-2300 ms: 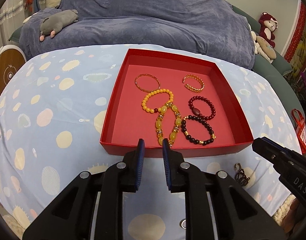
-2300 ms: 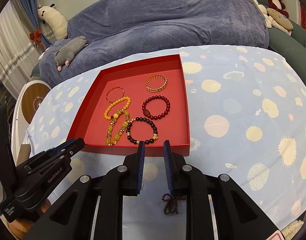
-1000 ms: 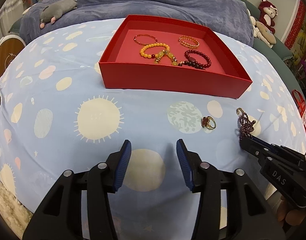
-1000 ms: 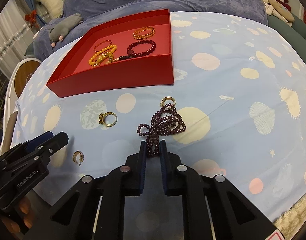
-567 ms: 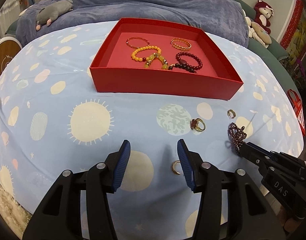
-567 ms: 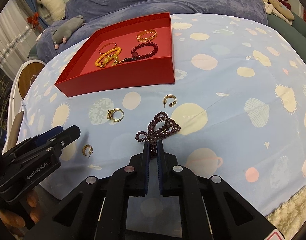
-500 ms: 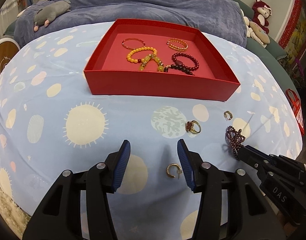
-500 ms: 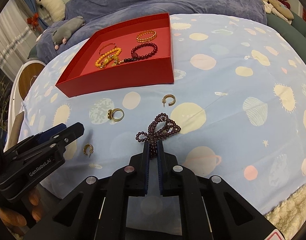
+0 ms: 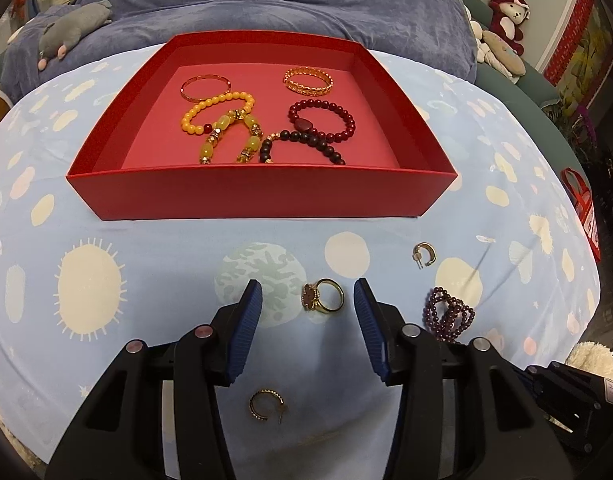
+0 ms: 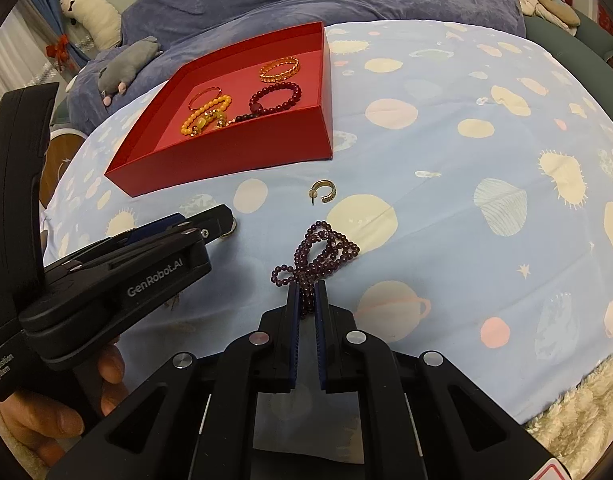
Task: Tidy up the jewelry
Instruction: 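Grasp the gold ring with the left tool while the right tool holds the strand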
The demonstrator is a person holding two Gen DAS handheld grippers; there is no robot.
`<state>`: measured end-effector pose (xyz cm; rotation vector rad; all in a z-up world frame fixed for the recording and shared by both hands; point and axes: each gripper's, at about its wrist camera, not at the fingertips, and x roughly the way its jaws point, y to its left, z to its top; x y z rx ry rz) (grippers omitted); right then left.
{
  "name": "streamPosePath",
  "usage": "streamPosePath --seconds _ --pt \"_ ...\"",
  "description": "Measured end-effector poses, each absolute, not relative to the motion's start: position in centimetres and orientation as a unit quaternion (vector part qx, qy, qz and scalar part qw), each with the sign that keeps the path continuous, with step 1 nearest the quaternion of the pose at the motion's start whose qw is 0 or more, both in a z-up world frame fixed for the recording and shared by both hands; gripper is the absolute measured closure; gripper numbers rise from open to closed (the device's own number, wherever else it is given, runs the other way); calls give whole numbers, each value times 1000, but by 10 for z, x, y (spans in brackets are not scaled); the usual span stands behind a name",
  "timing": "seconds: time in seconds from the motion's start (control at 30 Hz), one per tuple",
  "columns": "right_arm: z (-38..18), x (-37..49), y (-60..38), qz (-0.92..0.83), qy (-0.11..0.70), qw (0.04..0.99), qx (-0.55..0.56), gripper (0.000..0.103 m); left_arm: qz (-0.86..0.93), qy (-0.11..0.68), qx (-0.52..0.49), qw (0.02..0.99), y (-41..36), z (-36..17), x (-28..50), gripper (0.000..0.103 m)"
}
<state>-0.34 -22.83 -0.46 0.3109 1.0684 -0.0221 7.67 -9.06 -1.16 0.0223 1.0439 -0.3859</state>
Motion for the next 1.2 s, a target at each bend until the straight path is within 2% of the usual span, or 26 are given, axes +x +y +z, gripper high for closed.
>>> streamPosePath --seconds 0.3,0.4,1.2 --pt "-7 -2 -225 -4 510 847 147 96 -178 492 6 852 -81 -15 78 89" --pt "-6 -2 -224 -3 510 848 146 96 -178 491 4 853 -77 -15 77 95" --pt "37 -2 -211 27 469 869 157 96 -160 477 -24 864 -39 26 66 95"
